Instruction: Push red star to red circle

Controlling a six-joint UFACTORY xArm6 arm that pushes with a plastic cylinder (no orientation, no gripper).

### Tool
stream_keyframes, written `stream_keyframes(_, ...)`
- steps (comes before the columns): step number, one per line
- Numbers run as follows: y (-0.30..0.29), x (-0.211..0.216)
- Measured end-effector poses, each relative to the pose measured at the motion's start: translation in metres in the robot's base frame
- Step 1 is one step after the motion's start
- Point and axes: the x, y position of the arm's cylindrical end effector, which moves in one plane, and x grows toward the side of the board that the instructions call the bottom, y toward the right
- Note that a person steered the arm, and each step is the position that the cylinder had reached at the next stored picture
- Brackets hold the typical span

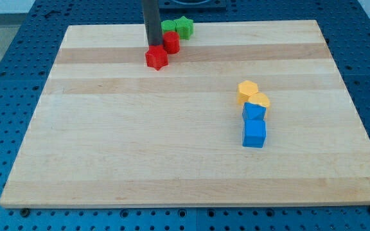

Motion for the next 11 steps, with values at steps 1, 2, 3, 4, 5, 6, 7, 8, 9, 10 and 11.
stream_keyframes(1, 0.016, -0.002)
stream_keyframes(2, 0.032, -0.004)
stream_keyframes(3, 0.041, -0.004)
stream_keyframes(4, 0.026, -0.004)
stream_keyframes(5, -0.018, -0.004)
stream_keyframes(6, -0.061, -0.001)
stream_keyframes(7, -0.099, 0.016)
stream_keyframes(8, -0.099, 0.05)
stream_keyframes(9, -0.079, 0.074)
stream_keyframes(10, -0.054, 0.081)
stream_keyframes(11, -0.035, 0.064)
